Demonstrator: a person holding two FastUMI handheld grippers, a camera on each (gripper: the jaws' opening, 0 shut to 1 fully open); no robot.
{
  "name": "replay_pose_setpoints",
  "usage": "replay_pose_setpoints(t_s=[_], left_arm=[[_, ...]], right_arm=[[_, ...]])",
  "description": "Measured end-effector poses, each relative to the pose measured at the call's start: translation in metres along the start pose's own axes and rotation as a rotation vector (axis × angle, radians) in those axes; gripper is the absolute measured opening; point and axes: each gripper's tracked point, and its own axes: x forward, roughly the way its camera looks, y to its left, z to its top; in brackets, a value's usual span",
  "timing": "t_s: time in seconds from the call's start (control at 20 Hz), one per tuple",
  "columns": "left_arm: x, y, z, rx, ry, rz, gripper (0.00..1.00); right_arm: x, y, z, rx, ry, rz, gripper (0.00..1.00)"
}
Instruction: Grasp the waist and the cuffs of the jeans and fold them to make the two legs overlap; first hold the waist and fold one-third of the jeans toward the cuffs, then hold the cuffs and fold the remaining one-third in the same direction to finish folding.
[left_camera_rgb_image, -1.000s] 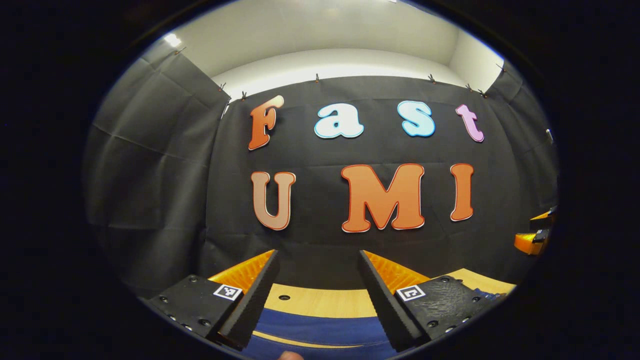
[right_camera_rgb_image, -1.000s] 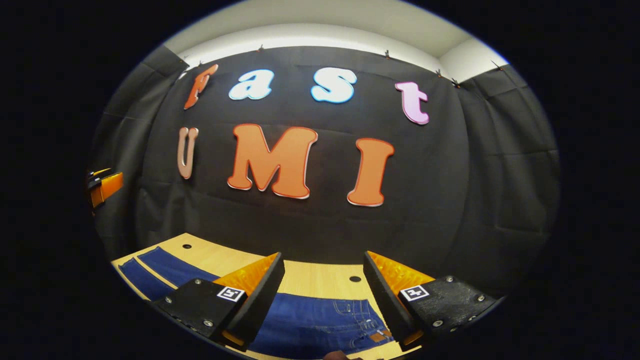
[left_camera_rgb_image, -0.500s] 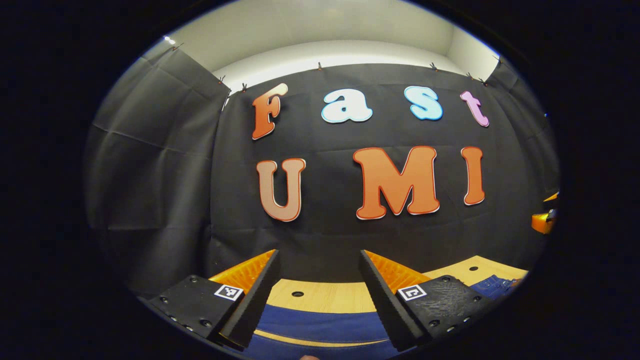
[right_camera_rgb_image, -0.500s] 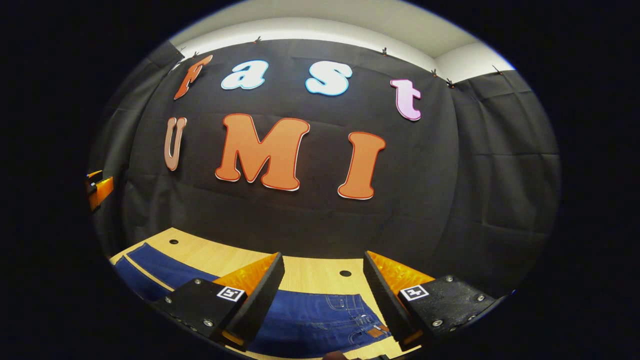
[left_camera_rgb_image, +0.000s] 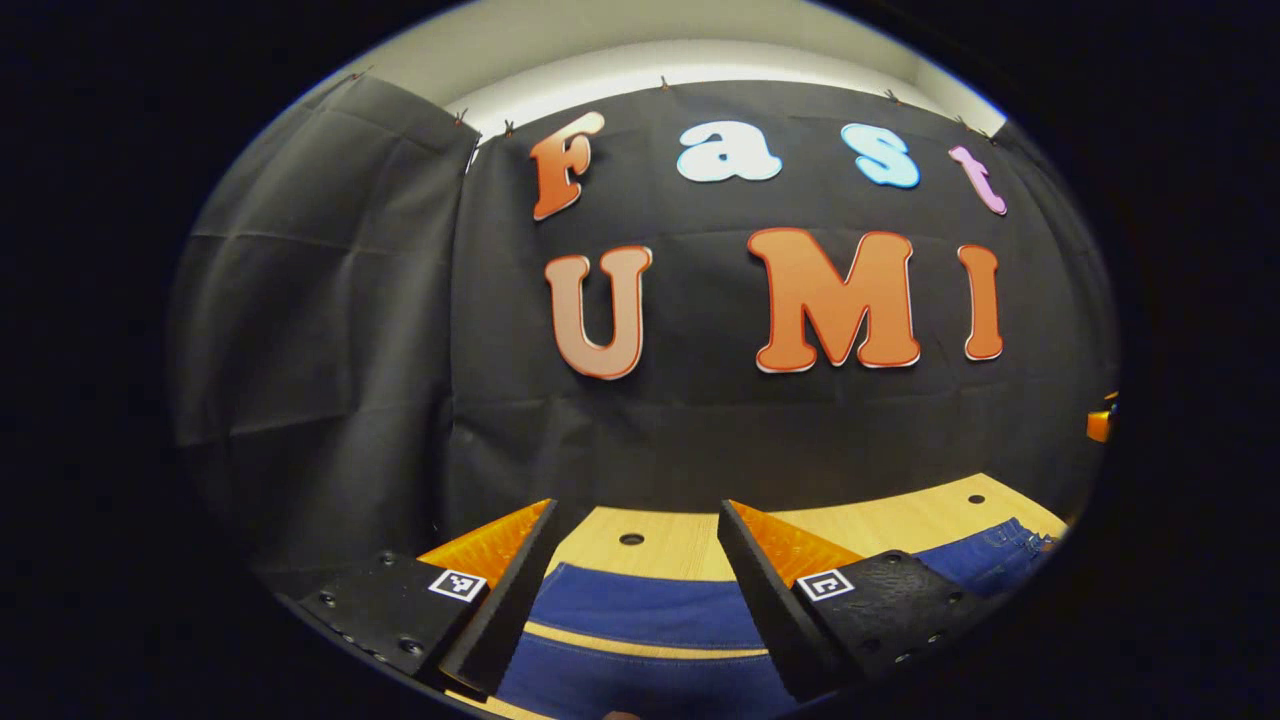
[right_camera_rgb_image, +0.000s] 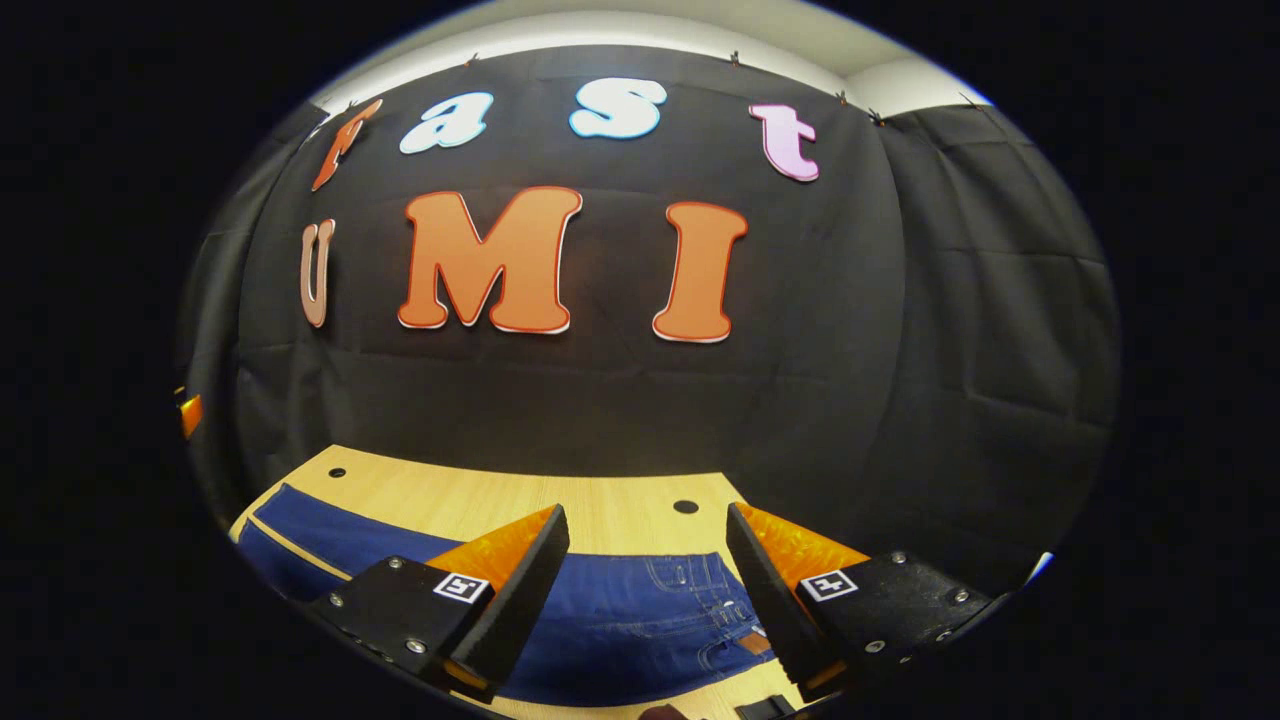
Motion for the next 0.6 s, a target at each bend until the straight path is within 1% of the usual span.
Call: replay_pose_setpoints(t_s=[0.1, 0.15, 0.2, 0.3, 0.45, 0.6], left_arm=[[0.005, 0.012, -0.014, -0.026, 0.049, 0.01, 0.96], [0.007, 0.019, -0.022, -0.037, 0.075, 0.017, 0.97], [0.009, 0.027, -0.029, -0.051, 0.097, 0.029, 0.97], [0.01, 0.041, -0.047, -0.09, 0.152, 0.043, 0.96], [0.01, 0.061, -0.079, -0.174, 0.237, 0.072, 0.98], [0.006, 0.077, -0.115, -0.271, 0.345, 0.101, 0.97]], right_arm=[[0.004, -0.005, -0.014, 0.034, 0.046, -0.001, 0.97], [0.006, -0.006, -0.02, 0.055, 0.069, 0.004, 1.0], [0.007, -0.007, -0.027, 0.076, 0.093, 0.005, 0.97], [0.01, -0.013, -0.042, 0.111, 0.144, -0.004, 0.97], [0.016, -0.026, -0.069, 0.189, 0.227, -0.018, 0.98], [0.019, -0.031, -0.096, 0.292, 0.314, -0.017, 0.97]])
